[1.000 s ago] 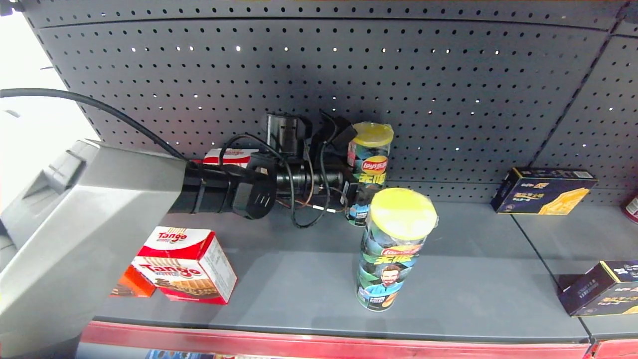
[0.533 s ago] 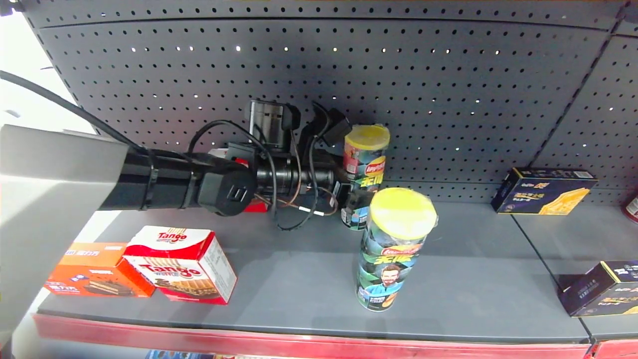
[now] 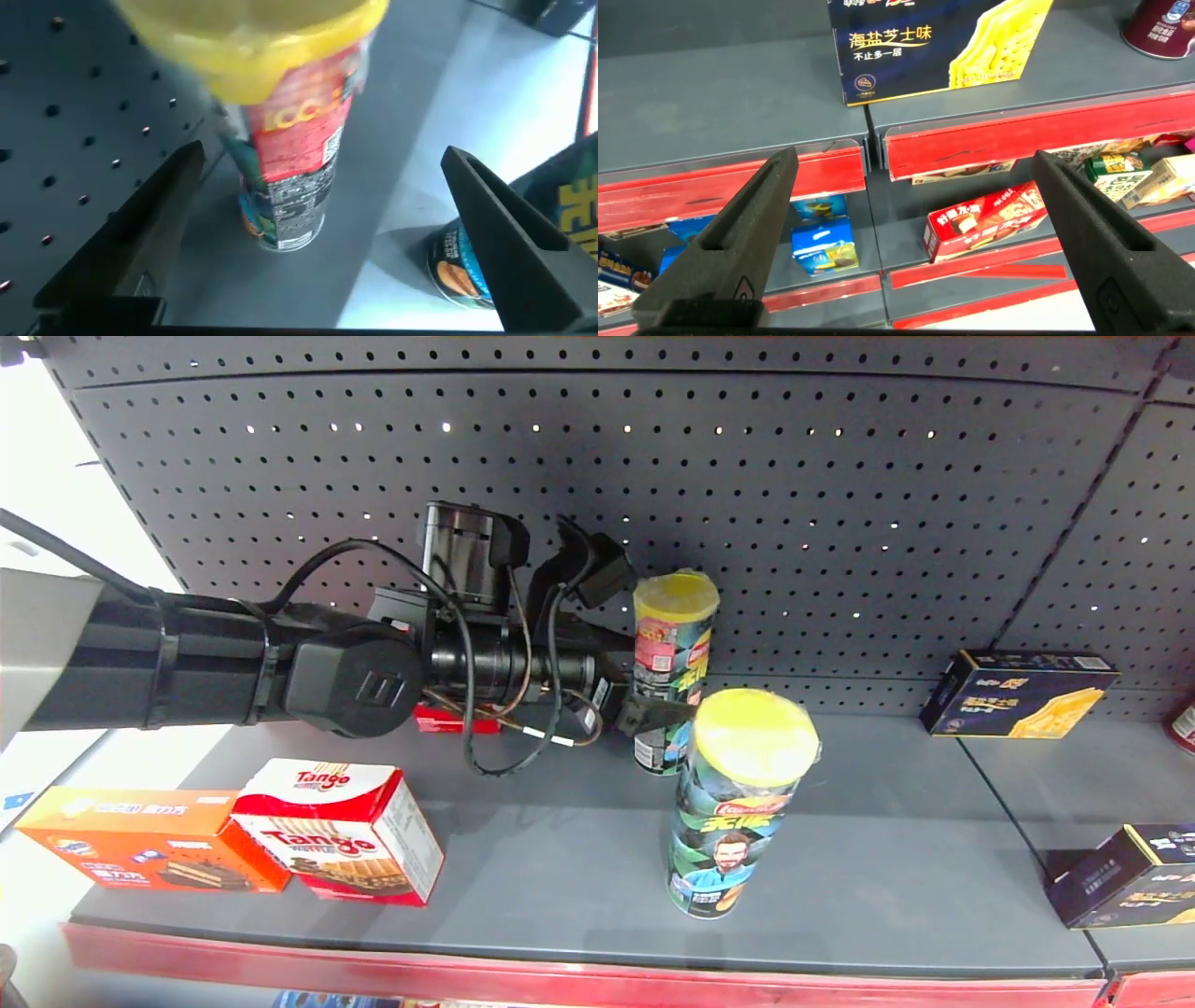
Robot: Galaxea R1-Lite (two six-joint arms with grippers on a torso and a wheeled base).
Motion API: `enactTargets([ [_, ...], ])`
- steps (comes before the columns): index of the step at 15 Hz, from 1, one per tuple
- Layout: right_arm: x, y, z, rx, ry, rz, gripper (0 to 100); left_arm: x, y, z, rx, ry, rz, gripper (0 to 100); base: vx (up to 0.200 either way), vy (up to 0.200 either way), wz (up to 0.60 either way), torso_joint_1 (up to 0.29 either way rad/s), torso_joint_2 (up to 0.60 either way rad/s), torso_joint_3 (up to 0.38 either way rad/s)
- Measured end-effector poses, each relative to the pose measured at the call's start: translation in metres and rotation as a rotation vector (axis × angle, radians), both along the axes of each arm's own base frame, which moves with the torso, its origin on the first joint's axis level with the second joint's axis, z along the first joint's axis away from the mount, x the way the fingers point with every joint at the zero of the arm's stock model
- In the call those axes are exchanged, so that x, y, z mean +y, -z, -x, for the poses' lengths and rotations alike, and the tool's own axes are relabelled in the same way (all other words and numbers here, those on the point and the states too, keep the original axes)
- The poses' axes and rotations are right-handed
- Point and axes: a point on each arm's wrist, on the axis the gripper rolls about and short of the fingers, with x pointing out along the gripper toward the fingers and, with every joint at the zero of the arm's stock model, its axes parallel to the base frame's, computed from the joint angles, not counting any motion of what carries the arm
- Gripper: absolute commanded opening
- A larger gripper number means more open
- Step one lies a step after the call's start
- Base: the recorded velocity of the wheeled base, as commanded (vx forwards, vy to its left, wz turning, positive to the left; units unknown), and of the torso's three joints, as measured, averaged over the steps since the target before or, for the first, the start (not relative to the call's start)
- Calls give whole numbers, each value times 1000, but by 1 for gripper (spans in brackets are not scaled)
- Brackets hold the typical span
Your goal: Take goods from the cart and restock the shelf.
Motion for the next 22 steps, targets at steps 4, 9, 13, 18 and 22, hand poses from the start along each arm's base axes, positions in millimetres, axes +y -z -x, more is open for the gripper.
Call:
enactTargets([
  [4,0,0,0,0,0,0,100,0,0,0,-17,-97,-33,100,0,0,0,0,0,0],
  [9,0,0,0,0,0,0,100,-2,8,-5,-28,-238,-91,100,0,0,0,0,0,0],
  [13,0,0,0,0,0,0,100,-2,12,-9,-31,-299,-115,100,0,0,0,0,0,0],
  [18,0,0,0,1,0,0,100,1,13,-11,-47,-385,-141,100,0,0,0,0,0,0],
  [22,0,0,0,1,0,0,100,4,13,-11,-57,-444,-162,100,0,0,0,0,0,0],
])
